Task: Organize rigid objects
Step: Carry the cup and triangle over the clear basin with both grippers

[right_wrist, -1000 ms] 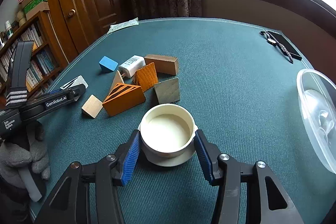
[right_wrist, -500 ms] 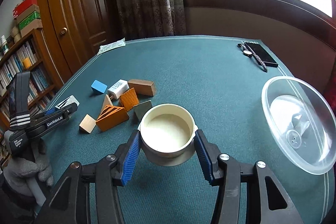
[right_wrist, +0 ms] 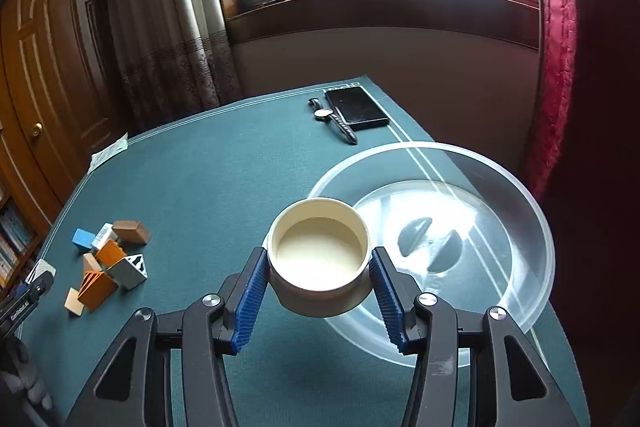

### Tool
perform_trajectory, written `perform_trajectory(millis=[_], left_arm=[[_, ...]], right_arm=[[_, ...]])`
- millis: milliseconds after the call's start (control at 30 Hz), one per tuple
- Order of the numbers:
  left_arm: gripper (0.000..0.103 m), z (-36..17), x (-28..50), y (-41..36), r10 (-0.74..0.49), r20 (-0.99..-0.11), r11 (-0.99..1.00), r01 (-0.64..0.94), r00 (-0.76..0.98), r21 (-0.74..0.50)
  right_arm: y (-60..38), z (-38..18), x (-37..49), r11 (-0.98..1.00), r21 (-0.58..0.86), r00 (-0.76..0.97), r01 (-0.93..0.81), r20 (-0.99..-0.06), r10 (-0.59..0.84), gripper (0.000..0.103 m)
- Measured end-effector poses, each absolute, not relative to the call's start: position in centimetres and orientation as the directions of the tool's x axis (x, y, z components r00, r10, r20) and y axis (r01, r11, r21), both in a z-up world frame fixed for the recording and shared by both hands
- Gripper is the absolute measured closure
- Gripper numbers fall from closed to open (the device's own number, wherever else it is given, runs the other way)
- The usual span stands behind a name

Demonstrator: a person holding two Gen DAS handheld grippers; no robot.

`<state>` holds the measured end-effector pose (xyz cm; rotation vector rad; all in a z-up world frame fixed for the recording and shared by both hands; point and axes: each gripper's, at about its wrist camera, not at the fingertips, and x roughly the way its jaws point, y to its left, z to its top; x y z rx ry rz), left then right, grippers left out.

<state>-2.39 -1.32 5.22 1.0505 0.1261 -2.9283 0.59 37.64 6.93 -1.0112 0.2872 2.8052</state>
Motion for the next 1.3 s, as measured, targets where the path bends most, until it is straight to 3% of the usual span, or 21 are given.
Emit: perform_trajectory(millis=[433, 733, 800, 1300], left_arm=[[0.053, 8.9, -0.9, 4.4, 0.108, -0.593, -0.994, -0.096, -0.798, -0.052], [0.053, 11.1, -0.5, 9.5, 0.202, -0.577, -0.975, -0.220, -0.791, -0.039], [0.053, 11.4, -0.5, 10.5, 0.217, -0.575, -0.970, -0.242, -0.789, -0.033], [0.053, 12.2, -1.5, 22.1, 0.396, -0.607, -0.876, -0.481, -0.689, -0.026]], right_arm=[[45.6, 5.9, 0.9, -0.914, 0.103, -0.710, -0.393, -0.666, 0.230, 0.049], [46.6, 5.7, 0.8, -0.906, 0.115, -0.709, -0.408, -0.665, 0.235, 0.047], [46.7, 5.7, 0.9, -0.902, 0.115, -0.711, -0.416, -0.659, 0.243, 0.036], [48.4, 6.6, 1.5, -0.871, 0.142, -0.712, -0.470, -0.645, 0.279, 0.036]])
